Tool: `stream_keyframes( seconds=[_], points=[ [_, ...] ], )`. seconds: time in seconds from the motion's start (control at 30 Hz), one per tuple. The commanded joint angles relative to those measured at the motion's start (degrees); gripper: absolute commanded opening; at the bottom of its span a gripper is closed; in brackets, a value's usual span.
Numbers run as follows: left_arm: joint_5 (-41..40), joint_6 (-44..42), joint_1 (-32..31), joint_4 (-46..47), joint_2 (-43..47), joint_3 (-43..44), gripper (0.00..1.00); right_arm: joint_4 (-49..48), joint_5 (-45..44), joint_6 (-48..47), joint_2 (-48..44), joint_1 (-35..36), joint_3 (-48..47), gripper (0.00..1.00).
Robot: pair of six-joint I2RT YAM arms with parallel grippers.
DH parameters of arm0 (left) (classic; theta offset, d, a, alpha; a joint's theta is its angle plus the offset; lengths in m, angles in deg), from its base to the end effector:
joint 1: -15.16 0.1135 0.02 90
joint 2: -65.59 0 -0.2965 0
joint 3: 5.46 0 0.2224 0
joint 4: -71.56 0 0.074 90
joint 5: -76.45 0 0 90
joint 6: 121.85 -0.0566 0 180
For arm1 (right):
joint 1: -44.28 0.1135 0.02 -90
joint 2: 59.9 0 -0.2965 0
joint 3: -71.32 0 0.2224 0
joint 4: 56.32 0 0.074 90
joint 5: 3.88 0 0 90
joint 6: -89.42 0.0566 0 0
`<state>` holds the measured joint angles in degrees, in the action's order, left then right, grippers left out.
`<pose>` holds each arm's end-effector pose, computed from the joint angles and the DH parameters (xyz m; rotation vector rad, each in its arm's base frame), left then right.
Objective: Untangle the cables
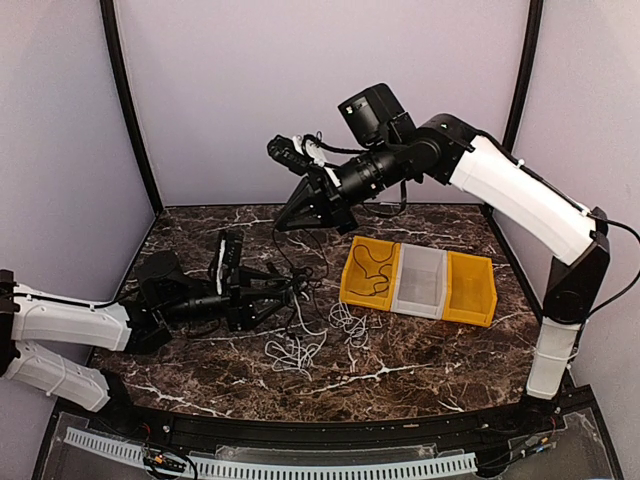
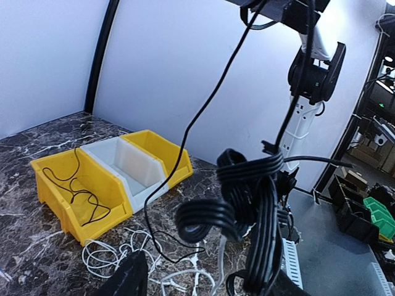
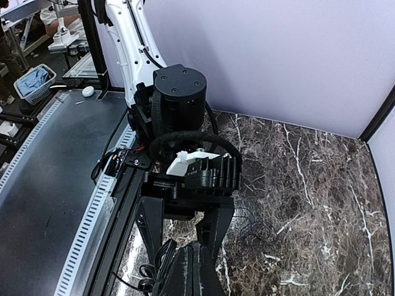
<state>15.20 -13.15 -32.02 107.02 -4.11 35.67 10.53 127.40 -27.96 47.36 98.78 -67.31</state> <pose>0.1399 -0.1910 0.3001 0.8111 1.3844 -1.2770 0.1977 0.3414 0.4448 -1.7336 1.3581 1.0528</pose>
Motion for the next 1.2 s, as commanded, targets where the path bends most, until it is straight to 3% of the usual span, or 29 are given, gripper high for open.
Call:
stream_keyframes(
  seconds=[0.0, 0.13, 0.4, 0.57, 0.73, 0.83, 0.97, 1.17],
  points=[
    [-12.11, -2.81, -0.28, -11.67, 6.12, -1.06, 0.6, -0.13, -0.5, -0.57, -0.18, 0.52, 0.93, 0.0],
    [-7.73, -5.51, -1.97, -13.46, 11.21, -4.52, 0.64, -0.24, -0.67, -0.6, -0.72, 0.52, 1.85, 0.0],
    [-3.18, -7.63, -3.44, -10.48, 4.54, 0.87, 0.64, 0.15, -0.94, -0.82, 0.23, 0.52, 1.36, 0.0],
    [-30.72, -6.67, -3.52, -26.02, 2.79, 5.76, 0.58, 0.77, -0.85, -1.72, -0.71, 0.51, 1.37, 0.0],
    [-36.85, -4.3, -3.48, -31.76, 5.4, 1.54, 0.61, 0.51, -1.77, -1.8, -1.68, 0.52, 2.45, 0.0],
    [-33.68, -3.07, -3.5, -32.41, 8.97, -1.56, 0.61, 0.48, -1.72, -1.91, -1.57, 0.51, 2.5, 0.0],
    [-20.16, -3.28, -3.74, -17.46, 16.95, -9.44, 0.65, 0.89, -1.59, -1.98, -0.71, 0.52, 2.11, 0.0],
    [-12.86, -5.8, -3.8, -11.14, 15.53, -6.94, 0.65, 1.09, -1.72, -1.84, 0.05, 0.52, 1.71, 0.0]
  ],
)
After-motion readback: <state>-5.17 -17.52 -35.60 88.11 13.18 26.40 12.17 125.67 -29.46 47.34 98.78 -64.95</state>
